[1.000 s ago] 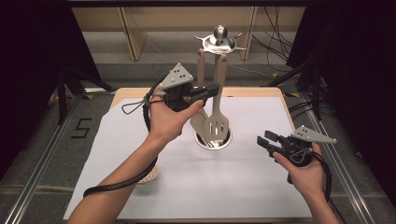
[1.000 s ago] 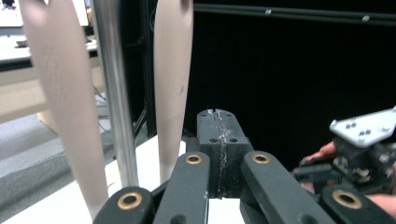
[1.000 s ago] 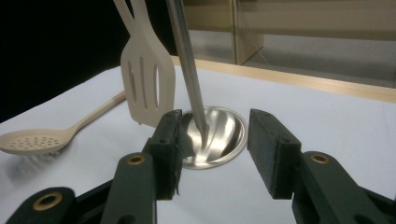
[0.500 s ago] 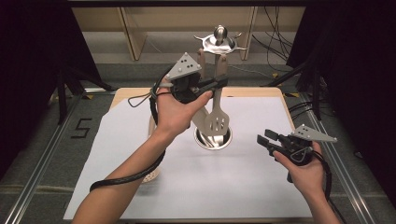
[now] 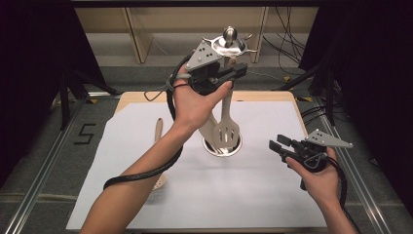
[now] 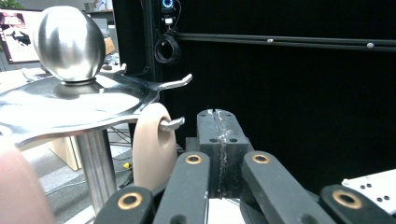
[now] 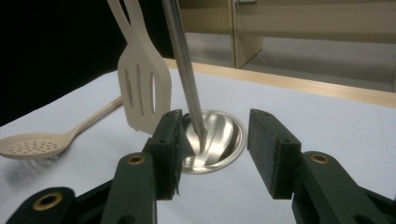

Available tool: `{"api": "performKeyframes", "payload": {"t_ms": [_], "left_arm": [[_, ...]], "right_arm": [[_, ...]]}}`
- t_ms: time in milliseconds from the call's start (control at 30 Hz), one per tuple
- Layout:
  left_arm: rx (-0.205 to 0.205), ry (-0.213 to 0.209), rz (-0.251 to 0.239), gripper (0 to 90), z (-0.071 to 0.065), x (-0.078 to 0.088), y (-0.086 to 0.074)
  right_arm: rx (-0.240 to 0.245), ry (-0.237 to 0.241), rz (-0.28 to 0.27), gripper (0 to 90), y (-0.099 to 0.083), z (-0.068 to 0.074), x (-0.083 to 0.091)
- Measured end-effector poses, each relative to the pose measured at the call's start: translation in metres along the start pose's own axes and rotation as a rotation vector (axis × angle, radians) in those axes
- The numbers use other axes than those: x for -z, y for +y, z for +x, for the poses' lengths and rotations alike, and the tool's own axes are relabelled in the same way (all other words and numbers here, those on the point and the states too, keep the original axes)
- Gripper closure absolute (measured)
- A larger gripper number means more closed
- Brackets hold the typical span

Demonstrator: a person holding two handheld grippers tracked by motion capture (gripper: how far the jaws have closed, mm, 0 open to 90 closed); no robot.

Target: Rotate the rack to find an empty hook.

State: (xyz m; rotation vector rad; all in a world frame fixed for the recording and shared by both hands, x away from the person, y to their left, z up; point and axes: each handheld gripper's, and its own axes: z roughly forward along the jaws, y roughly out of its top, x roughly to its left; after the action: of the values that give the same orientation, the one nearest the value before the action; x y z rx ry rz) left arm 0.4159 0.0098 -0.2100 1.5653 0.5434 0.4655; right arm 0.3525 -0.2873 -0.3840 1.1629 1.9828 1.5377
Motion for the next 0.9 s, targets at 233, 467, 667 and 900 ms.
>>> {"api": "performKeyframes", "payload": {"t_ms": [233,467,667,900], "left_arm": [[0.003,0.018,-0.01,89.6,0.0009,-0.0038,-0.0017],[-0.019,0.026,-0.025,89.6,-0.0015,-0.002,0.0013],[-0.011,0.032,-0.036,89.6,-0.0011,0.0,0.0019],[-0.012,0.049,-0.048,89.7,-0.0013,0.0041,0.0003]], "right_arm": [[0.022,-0.008,-0.019,56.5,-0.002,0.001,-0.0031],[0.033,-0.009,-0.024,56.5,-0.0021,0.0001,-0.0035],[0.003,0.018,0.014,56.4,-0.0022,0.0024,-0.0021],[0.011,0.0,-0.007,56.5,-0.0033,0.0024,-0.0043]]}}
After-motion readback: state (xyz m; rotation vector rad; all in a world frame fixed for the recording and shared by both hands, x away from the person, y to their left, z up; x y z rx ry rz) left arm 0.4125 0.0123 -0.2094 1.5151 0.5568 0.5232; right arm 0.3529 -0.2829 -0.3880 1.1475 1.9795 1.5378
